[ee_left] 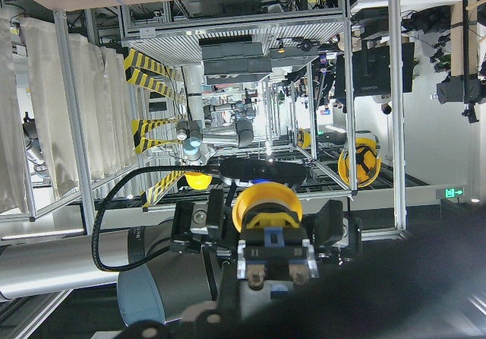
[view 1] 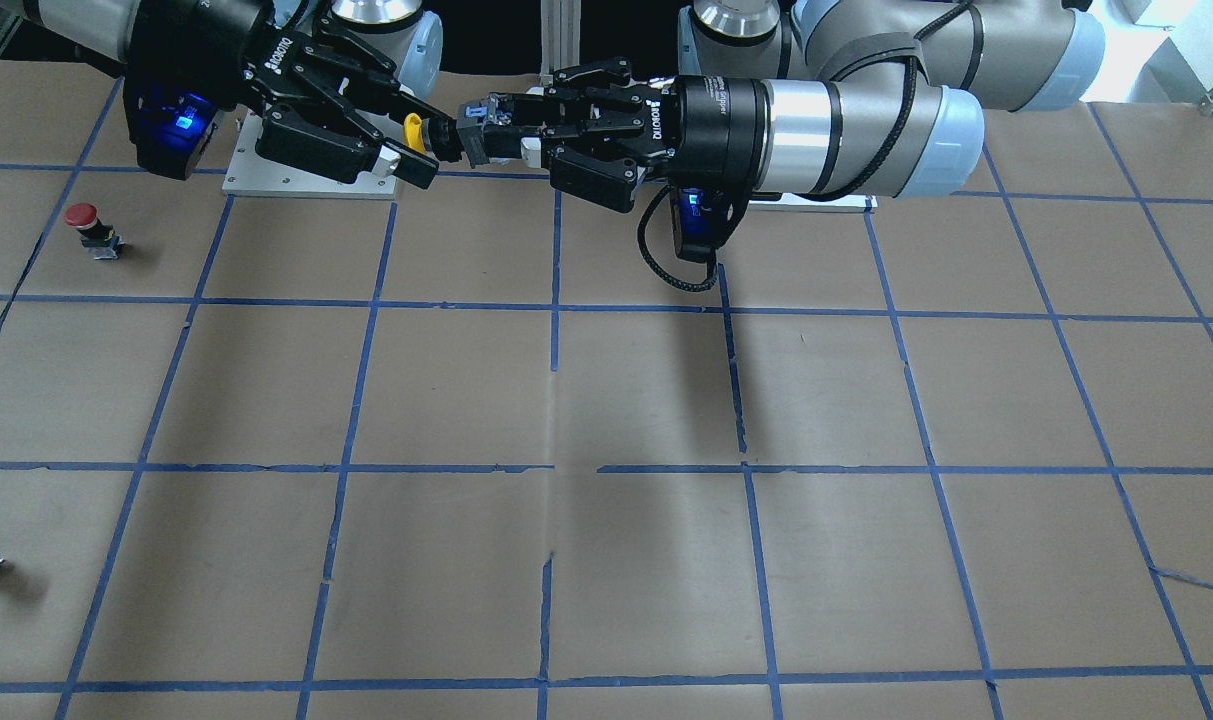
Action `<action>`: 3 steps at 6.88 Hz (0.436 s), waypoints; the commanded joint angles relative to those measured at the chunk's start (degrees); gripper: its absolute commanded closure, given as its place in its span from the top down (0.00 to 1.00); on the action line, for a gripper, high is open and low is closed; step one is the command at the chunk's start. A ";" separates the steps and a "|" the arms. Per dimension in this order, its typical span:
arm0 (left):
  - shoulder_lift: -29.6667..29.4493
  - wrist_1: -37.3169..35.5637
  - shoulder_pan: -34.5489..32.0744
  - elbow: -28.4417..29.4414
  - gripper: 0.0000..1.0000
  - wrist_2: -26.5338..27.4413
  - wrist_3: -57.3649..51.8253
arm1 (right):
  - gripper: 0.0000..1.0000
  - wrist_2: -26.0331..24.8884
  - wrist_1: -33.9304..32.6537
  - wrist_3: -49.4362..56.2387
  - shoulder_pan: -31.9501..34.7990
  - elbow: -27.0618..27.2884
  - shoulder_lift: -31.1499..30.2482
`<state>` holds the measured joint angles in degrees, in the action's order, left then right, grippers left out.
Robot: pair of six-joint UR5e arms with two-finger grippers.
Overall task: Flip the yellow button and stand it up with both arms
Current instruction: 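Close the right gripper on the yellow cap and open the left gripper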
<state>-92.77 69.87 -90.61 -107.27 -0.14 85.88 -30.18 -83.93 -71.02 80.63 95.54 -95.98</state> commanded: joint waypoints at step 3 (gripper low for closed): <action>-0.04 -1.83 0.08 0.13 0.75 -0.03 -0.19 | 0.19 0.39 -0.01 0.00 -0.21 0.00 0.01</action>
<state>-92.94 69.09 -90.61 -107.21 -0.16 85.79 -29.83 -83.94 -71.01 80.50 95.53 -95.98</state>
